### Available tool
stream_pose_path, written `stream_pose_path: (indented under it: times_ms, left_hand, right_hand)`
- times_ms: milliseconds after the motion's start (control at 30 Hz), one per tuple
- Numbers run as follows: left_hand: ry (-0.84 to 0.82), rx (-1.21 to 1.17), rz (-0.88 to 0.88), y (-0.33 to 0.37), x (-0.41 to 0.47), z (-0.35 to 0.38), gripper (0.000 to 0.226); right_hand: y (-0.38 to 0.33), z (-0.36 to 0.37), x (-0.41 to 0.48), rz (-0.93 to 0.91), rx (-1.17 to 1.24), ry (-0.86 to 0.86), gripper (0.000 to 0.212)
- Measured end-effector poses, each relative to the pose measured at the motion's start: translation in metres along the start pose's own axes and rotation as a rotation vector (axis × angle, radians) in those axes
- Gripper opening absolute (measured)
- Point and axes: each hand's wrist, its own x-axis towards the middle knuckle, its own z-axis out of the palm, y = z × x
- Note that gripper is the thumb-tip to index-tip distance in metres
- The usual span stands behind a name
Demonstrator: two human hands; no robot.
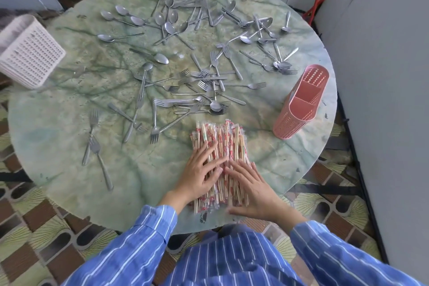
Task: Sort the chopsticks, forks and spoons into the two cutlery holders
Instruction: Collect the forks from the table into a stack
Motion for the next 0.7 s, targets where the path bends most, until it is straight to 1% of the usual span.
stream_pose_path:
  times_ms: [67,133,233,300,400,533,700]
  left_hand:
    - [0.05,-0.023,-0.039,0.0,0.002,-0.005,0.04]
    - [0.133,-0.077,-0.112,0.0,0.003,-0.012,0.039]
    - [0.277,-0.144,-0.231,-0.005,0.001,-0.024,0.035]
    - [0.323,-0.187,-0.325,-0.011,-0.005,-0.033,0.032]
    - [0.395,-0.182,-0.41,-0.027,-0.021,-0.046,0.034]
    - [0.515,-0.196,-0.488,-0.05,-0.041,-0.074,0.031]
    - [0.602,-0.217,-0.585,-0.101,-0.064,-0.114,0.031]
  right_hand:
    - [0.0,-0.01,0.007,0.015,0.083,0.073,0.08]
    - [0.0,-0.02,0.018,0.032,0.156,0.158,0.06]
    - [0.002,-0.029,0.045,0.001,0.15,0.238,0.034]
    - [-0.001,-0.031,0.066,-0.017,0.146,0.253,0.025]
    - [-0.02,-0.031,0.097,-0.071,0.158,0.261,0.022]
    - [-0.057,-0.025,0.143,-0.15,0.197,0.23,0.026]
    - [-0.098,-0.005,0.199,-0.104,0.208,0.185,0.023]
